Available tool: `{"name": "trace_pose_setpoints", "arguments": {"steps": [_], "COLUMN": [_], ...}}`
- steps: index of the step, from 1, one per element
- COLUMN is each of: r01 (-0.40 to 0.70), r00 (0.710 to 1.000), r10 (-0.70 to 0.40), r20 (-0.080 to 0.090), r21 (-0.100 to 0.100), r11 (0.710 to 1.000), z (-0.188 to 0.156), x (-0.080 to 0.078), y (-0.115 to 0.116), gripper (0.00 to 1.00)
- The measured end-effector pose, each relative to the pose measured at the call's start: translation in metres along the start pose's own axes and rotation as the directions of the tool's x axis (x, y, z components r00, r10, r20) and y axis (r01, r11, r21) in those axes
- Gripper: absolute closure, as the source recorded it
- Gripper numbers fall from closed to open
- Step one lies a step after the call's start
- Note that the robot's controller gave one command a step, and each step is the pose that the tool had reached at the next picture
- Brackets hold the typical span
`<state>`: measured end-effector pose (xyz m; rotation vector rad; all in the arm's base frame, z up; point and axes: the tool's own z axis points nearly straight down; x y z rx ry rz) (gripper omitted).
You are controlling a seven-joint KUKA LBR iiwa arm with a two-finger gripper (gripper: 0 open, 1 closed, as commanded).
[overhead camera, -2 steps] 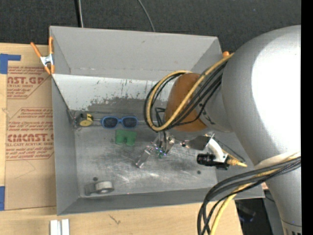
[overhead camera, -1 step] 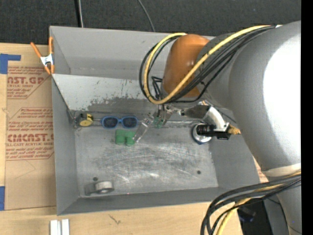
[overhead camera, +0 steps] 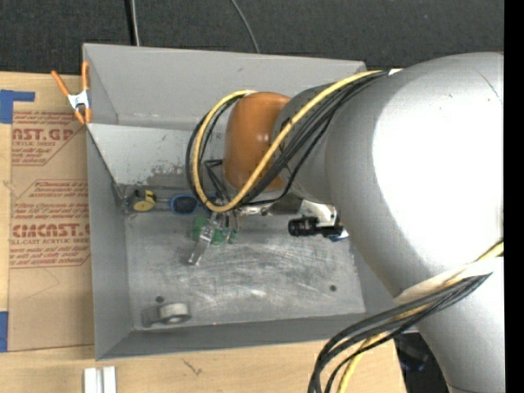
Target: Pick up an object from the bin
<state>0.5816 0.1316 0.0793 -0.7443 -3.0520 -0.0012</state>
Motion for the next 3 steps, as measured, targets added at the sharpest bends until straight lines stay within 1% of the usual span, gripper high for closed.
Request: {"name": "trace_pose_setpoints", "arguments": {"steps": [1,2,3], "r01": [-0.001,-0.032,0.125], "r00": [1.000,0.999,0.992], "r10": [0.001,0.032,-0.125], "r20": [0.002,0.007,0.010], "r21": [-0.001,-0.004,-0.004], "r11": [1.000,0.999,0.992], "z": [-0.002,-0.072,-0.184], "x": [-0.001,-0.008,-0.016], "y": [0.000,-0.004,0.000], "gripper": [1.00,1.00,1.00]}}
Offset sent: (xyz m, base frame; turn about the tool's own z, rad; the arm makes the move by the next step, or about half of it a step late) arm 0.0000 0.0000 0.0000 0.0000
